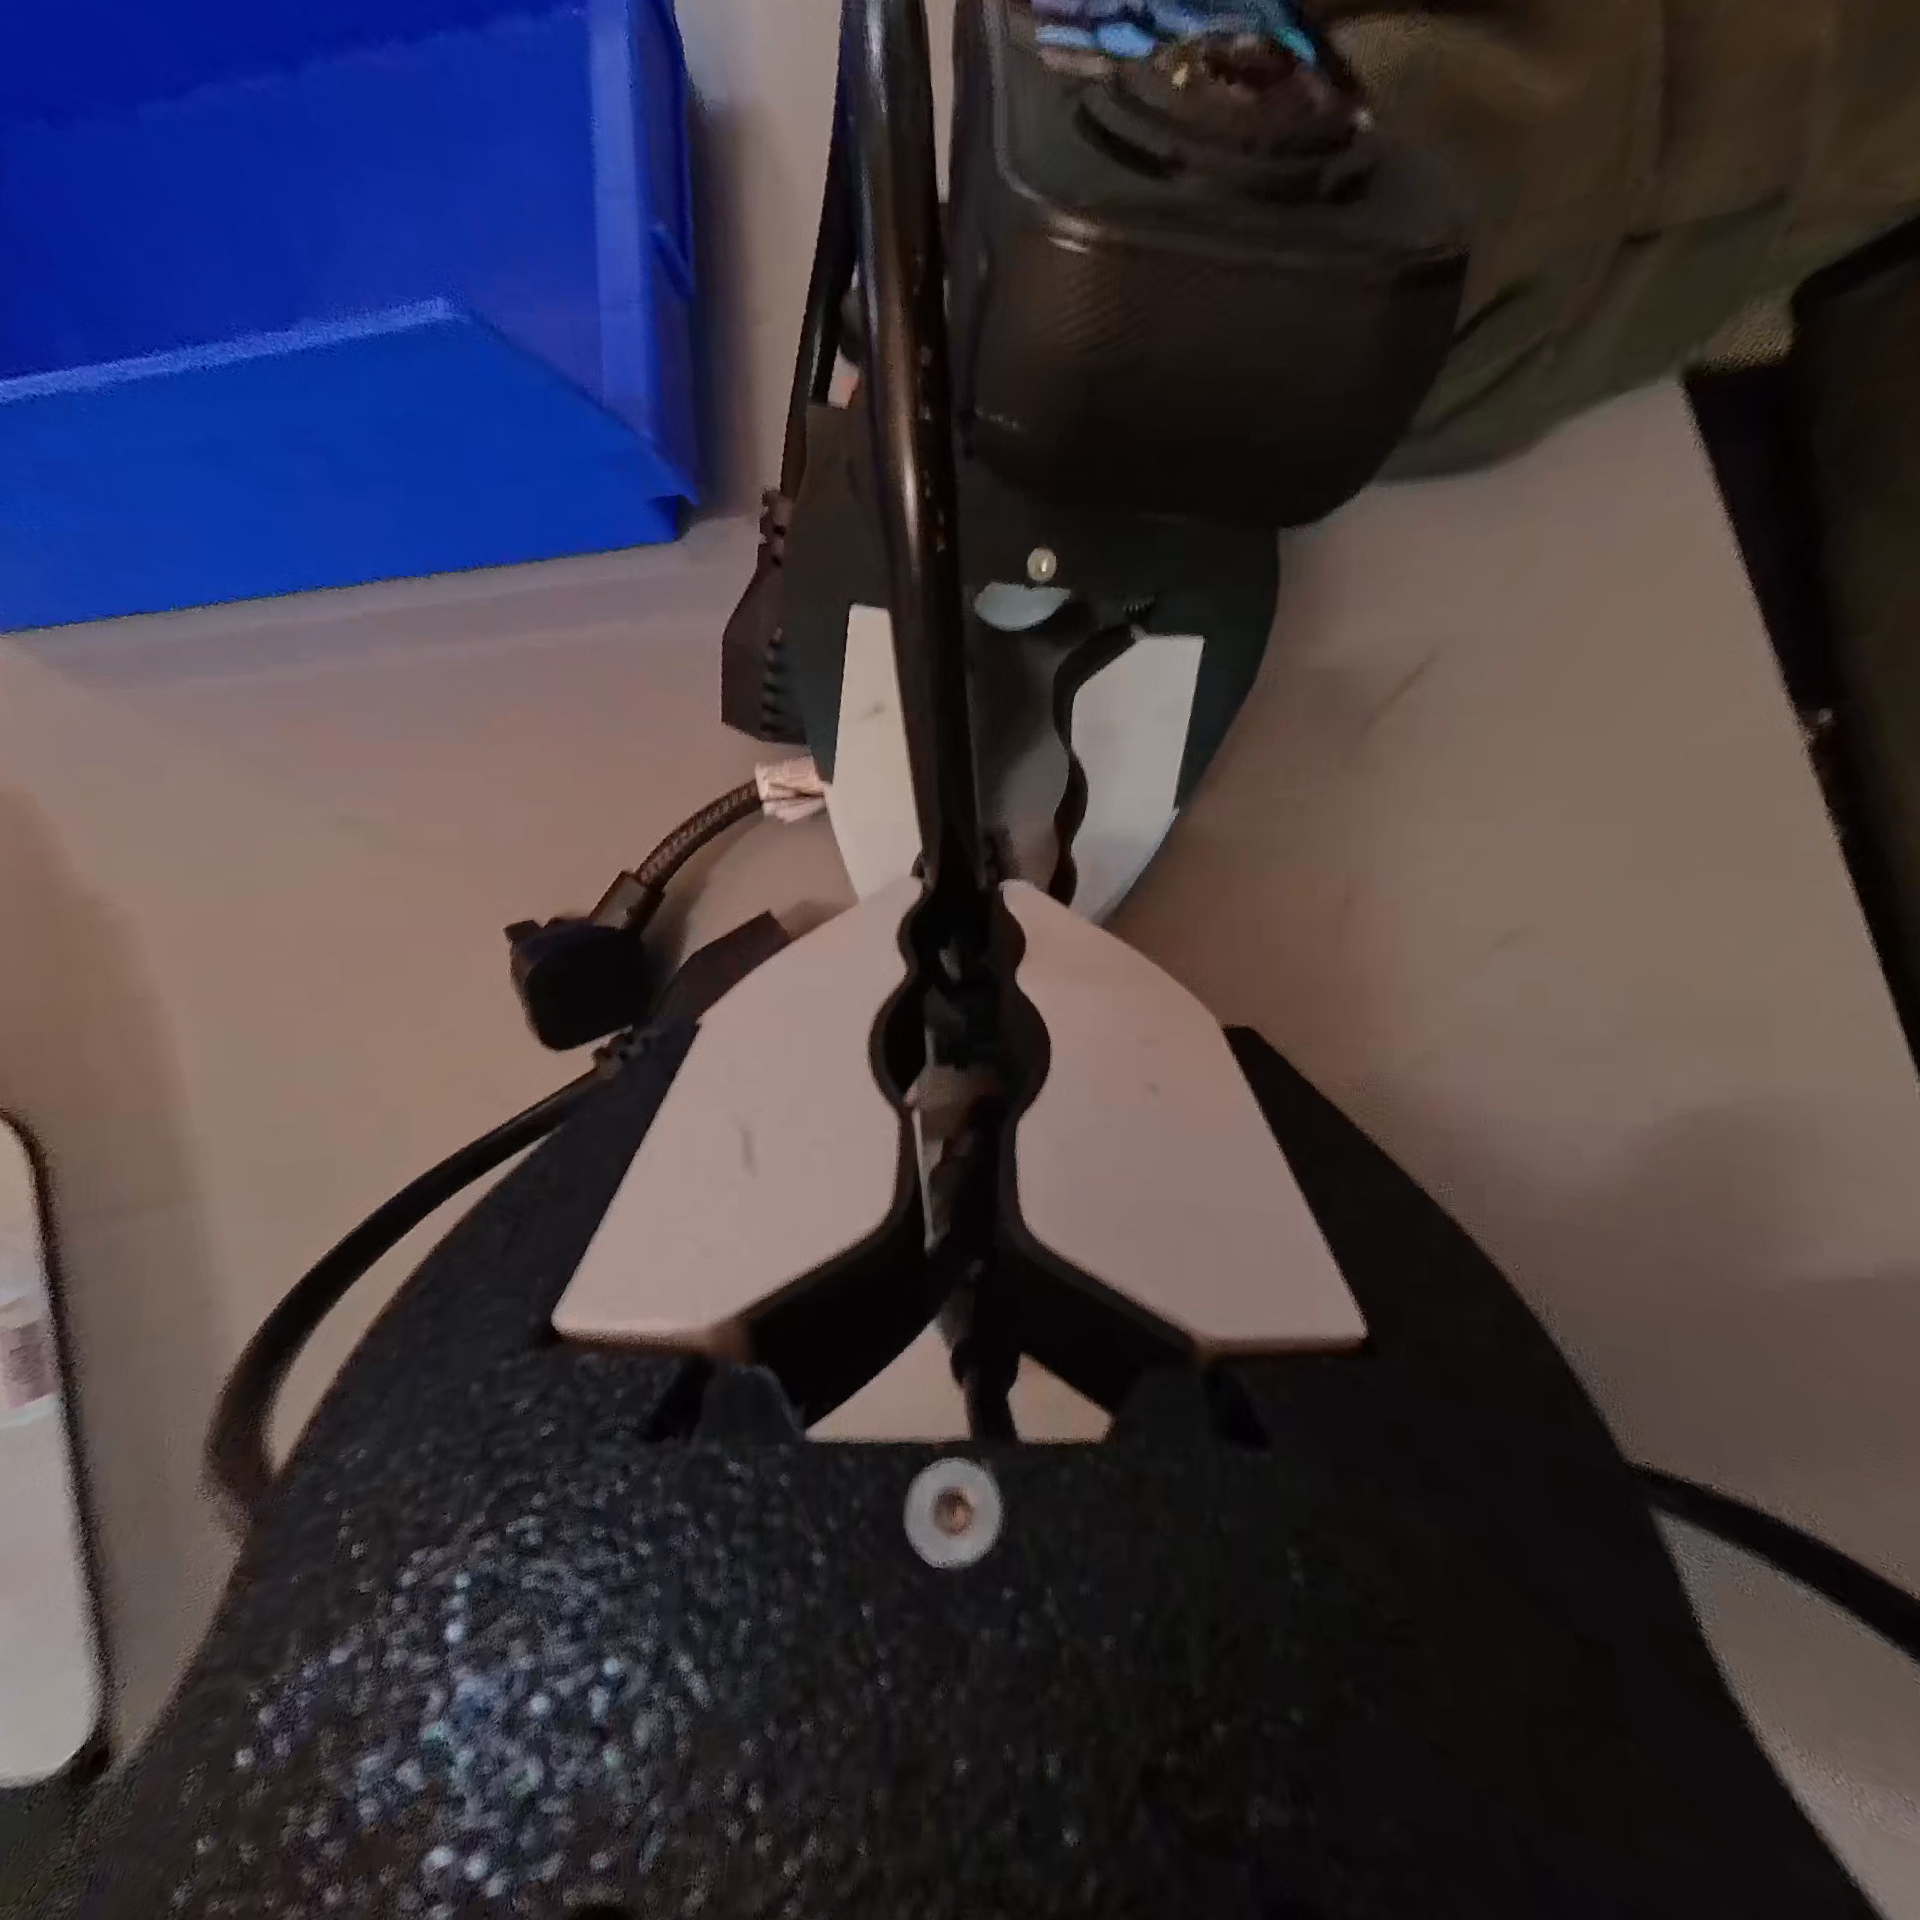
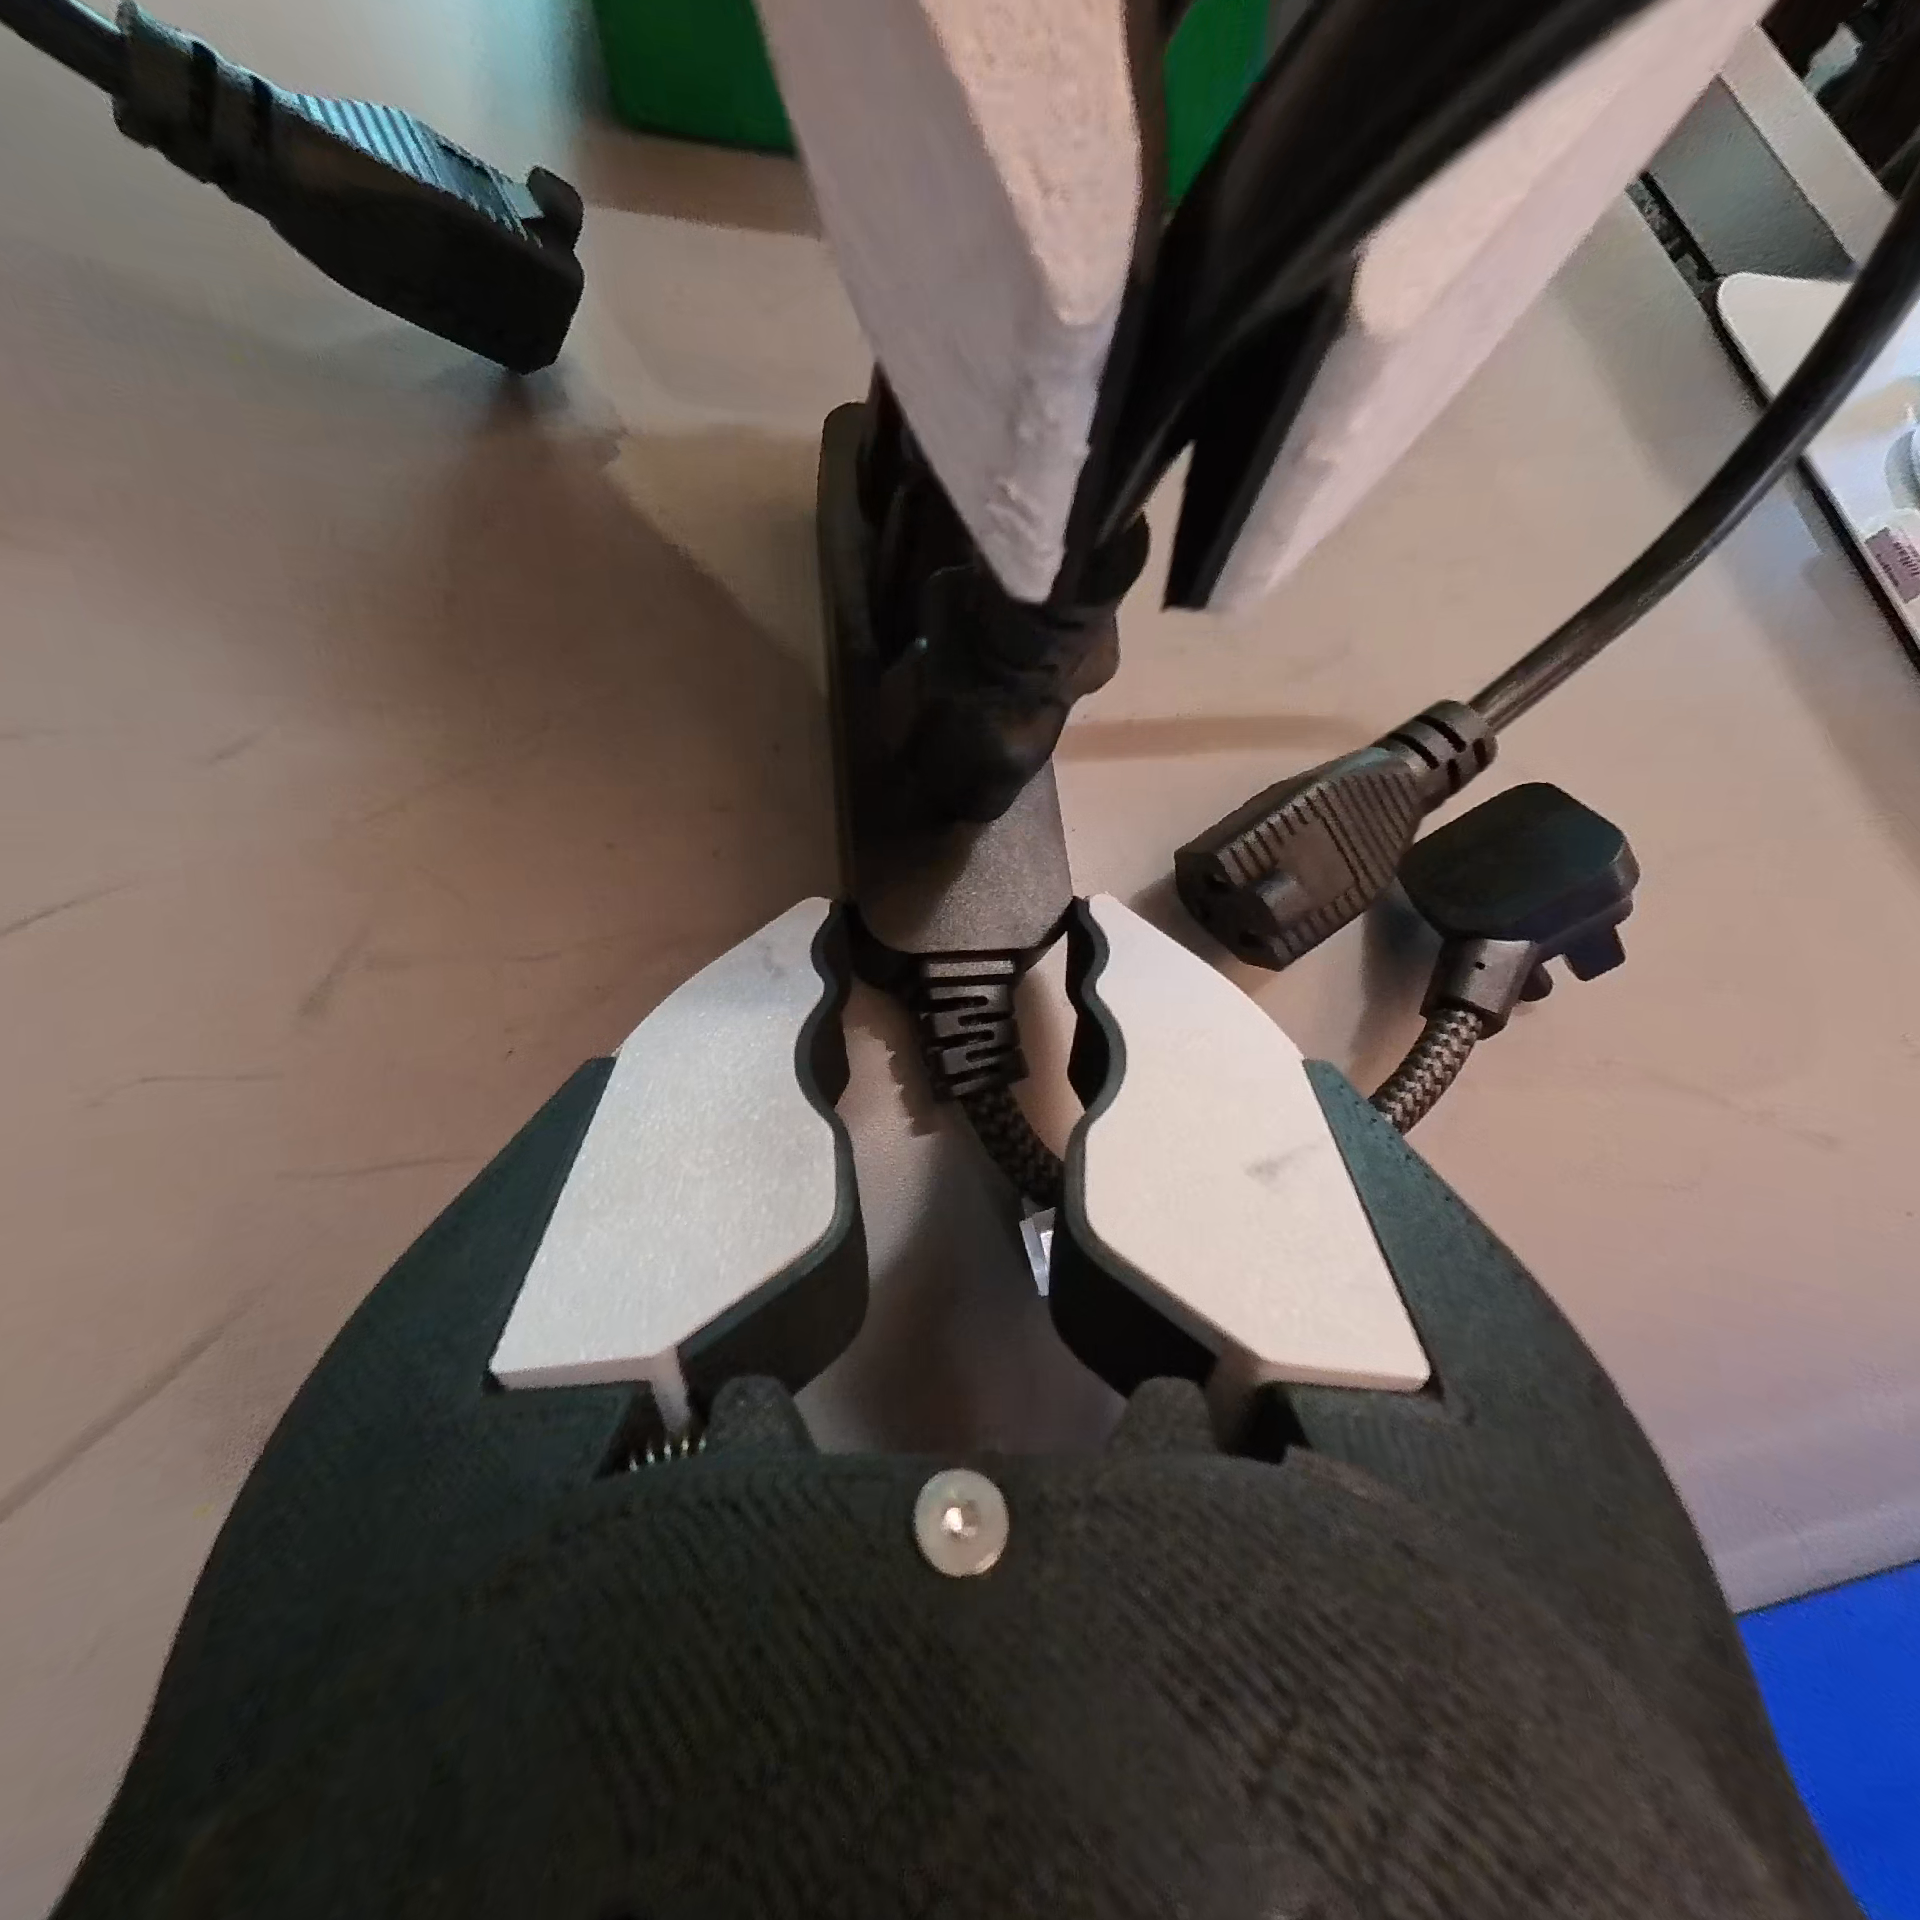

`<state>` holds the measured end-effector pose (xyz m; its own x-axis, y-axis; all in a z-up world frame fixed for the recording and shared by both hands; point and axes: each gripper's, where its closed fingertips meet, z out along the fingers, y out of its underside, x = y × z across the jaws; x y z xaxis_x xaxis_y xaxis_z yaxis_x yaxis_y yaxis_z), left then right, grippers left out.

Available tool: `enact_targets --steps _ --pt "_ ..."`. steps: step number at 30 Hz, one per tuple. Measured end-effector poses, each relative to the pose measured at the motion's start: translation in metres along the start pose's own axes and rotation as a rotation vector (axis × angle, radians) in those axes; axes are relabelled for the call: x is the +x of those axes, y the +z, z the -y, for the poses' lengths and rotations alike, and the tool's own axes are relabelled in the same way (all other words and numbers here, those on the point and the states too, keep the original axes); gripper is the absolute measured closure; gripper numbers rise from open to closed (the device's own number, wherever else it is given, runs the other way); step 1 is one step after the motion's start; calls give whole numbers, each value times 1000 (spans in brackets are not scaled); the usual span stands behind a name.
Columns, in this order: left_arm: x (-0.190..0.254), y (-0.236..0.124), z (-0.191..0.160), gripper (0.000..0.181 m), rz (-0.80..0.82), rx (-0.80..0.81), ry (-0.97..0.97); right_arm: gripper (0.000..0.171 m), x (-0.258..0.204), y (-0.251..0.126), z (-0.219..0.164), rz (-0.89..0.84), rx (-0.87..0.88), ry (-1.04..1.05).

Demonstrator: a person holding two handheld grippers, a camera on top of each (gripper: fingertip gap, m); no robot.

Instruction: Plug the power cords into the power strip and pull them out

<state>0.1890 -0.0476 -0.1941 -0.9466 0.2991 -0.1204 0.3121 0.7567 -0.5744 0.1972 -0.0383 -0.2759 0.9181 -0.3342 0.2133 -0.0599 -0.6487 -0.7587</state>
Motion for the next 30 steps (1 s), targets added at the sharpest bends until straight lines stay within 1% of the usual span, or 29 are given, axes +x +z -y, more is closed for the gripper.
enact_targets --steps 2,4,6,8,11,16,20,24,26,28,30 --pt "-4 -3 -6 172 11 -124 9 131 0 0 0 0 0 2" --pt "0 -6 -14 173 -24 -267 -45 131 0 0 0 1 0 3" --pt "1 -7 -20 173 -20 -412 -69 131 0 0 0 2 0 4" --pt "-2 -7 -21 173 17 -473 -91 131 1 0 0 0 -1 5" --pt "0 -9 -26 173 3 -557 -174 131 0 0 0 0 -1 4" --pt "-2 -8 -27 172 -11 -657 -117 131 0 0 0 -4 -2 2" --pt "-4 -7 -27 171 -29 -699 -81 131 0 0 0 -4 -2 2" --pt "-7 -7 -27 166 -20 -741 -44 131 1 0 0 -5 -3 2" --pt "-8 -7 -27 165 -25 -754 -26 131 1 0 0 -6 -3 2" --pt "-8 -7 -27 160 -29 -760 -41 131 1 0 0 -6 -3 2" --pt "-2 -2 -24 155 -64 -719 -88 131 1 0 0 -6 -3 2"
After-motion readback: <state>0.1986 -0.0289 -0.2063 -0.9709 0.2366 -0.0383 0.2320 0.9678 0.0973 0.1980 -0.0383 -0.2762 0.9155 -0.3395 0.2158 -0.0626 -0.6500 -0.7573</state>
